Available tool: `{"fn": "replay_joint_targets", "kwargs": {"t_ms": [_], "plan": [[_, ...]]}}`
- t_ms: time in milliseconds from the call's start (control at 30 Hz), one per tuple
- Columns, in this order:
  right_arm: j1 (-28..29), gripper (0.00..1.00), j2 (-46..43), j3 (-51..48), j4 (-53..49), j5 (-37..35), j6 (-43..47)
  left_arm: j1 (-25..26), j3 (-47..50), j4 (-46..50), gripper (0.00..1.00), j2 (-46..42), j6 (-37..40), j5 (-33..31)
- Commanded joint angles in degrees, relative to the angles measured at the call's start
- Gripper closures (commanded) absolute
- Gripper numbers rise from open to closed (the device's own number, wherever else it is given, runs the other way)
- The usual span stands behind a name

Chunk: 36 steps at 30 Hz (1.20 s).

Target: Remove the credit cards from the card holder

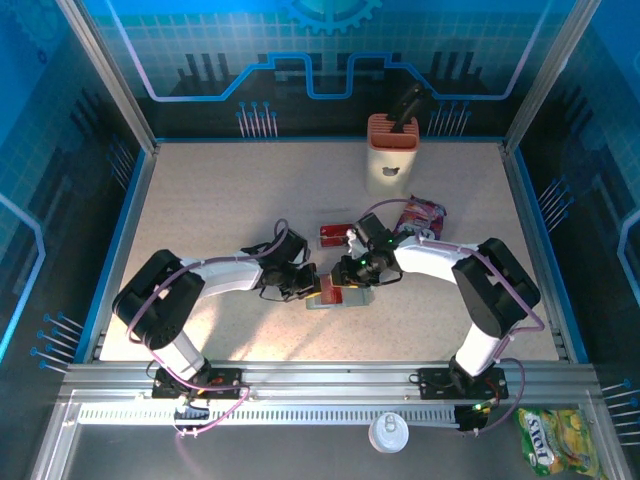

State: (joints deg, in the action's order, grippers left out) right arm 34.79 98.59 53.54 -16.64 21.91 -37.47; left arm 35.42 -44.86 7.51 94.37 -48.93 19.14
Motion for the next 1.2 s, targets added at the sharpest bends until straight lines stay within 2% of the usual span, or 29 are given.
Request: {"fn": "replay_joint_targets", "kwargs": {"t_ms": [0,200,467,867,1167], "plan": [[-0.5,0.67,1.5,-0.6,-0.6,1.1,0.2,0.3,-1.0,3.2,0.99,0.7,1.4,-1.0],[-0.5,0.67,2.6,-0.7,-0.2,2.1,0.1,0.3,-1.0,3.0,0.98,1.1,1.4,-0.9],[-0.6,0.72,2.1,-1.9,4.6,6.3,-2.3,0.3,-1.1,3.1,0.98,1.3,1.4,-0.7],[-1.5,0.87,0.5,-3.9,4.8,4.7,-2.3,0.3,-1.2,3.1,0.98,1.5,1.5,-0.7],[-3.2,0.92,-2.2,-6.3,3.8,3.5,-1.4,0.3,-1.2,3.4,0.98,1.2,1.6,-1.1]]}}
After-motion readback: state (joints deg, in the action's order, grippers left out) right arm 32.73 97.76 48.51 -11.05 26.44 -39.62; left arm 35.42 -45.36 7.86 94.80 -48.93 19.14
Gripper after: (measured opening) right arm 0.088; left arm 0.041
